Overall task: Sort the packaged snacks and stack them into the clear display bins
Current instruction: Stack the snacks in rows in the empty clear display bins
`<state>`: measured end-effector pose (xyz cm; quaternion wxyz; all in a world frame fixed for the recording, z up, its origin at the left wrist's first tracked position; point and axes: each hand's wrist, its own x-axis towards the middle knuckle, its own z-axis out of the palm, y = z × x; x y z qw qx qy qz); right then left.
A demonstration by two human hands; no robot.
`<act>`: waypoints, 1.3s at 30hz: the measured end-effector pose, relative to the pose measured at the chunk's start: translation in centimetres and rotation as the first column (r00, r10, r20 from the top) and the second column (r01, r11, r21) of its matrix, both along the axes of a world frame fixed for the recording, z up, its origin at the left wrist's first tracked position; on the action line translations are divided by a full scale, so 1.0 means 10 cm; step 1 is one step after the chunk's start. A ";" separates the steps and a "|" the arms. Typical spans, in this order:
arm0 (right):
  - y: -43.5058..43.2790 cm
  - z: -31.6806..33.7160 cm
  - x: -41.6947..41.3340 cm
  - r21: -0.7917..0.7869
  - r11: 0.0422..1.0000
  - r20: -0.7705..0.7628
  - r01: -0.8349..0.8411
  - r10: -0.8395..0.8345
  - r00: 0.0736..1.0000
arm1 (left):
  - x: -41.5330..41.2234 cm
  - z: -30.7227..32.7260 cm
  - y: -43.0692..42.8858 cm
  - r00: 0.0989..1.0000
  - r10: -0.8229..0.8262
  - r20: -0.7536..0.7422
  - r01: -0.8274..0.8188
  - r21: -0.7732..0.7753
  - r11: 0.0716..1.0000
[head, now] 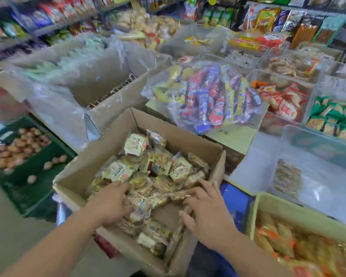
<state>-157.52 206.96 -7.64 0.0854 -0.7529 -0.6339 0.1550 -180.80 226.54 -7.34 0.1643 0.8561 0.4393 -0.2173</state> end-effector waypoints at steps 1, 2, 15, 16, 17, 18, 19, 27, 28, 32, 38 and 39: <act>0.01 0.00 -0.03 -0.003 1.000 -0.006 0.020 -0.020 1.000 | 0.01 -0.05 0.10 0.998 -0.069 -0.009 0.069 -0.043 0.997; 0.01 0.00 -0.04 -0.003 0.999 -0.021 0.038 -0.038 0.999 | 0.04 -0.10 0.19 0.989 -0.145 -0.016 0.143 -0.087 0.986; 0.46 0.19 -0.96 -0.334 0.931 -0.288 0.146 -0.248 0.925 | 0.25 -0.40 0.44 0.739 -0.657 -0.147 0.638 -0.159 0.753; 0.51 0.13 -1.03 -0.418 0.901 -0.283 0.120 -0.255 0.925 | 0.27 -0.39 0.45 0.739 -0.664 -0.114 0.647 -0.156 0.746; 0.57 0.06 -1.06 -0.505 0.858 -0.234 0.089 -0.235 0.943 | 0.28 -0.40 0.47 0.737 -0.672 -0.070 0.658 -0.152 0.737; 0.62 0.01 -1.09 -0.585 0.809 -0.178 0.056 -0.195 0.965 | 0.27 -0.42 0.49 0.737 -0.675 -0.024 0.664 -0.160 0.731; 0.66 -0.02 -1.10 -0.644 0.765 -0.141 0.027 -0.154 0.978 | 0.26 -0.42 0.50 0.743 -0.669 0.010 0.659 -0.186 0.729; 0.75 -0.23 -1.18 -0.735 0.678 0.080 -0.029 0.129 0.988 | 0.14 -0.45 0.63 0.654 -0.757 -0.020 0.737 -0.212 0.642; 0.76 -0.25 -1.18 -0.711 0.703 0.096 -0.028 0.136 0.986 | 0.14 -0.44 0.64 0.636 -0.771 -0.039 0.753 -0.188 0.631; 0.78 -0.33 -1.14 -0.604 0.792 0.181 0.086 0.031 0.983 | 0.15 -0.40 0.62 0.555 -0.832 -0.012 0.826 -0.106 0.553; 0.78 -0.40 -1.08 -0.653 0.749 0.046 0.109 -0.105 0.993 | 0.21 -0.39 0.53 0.380 -0.922 -0.070 0.918 -0.097 0.386; 0.79 -0.41 -1.07 -0.654 0.749 0.010 0.110 -0.137 0.991 | 0.23 -0.39 0.54 0.378 -0.922 -0.079 0.918 -0.094 0.384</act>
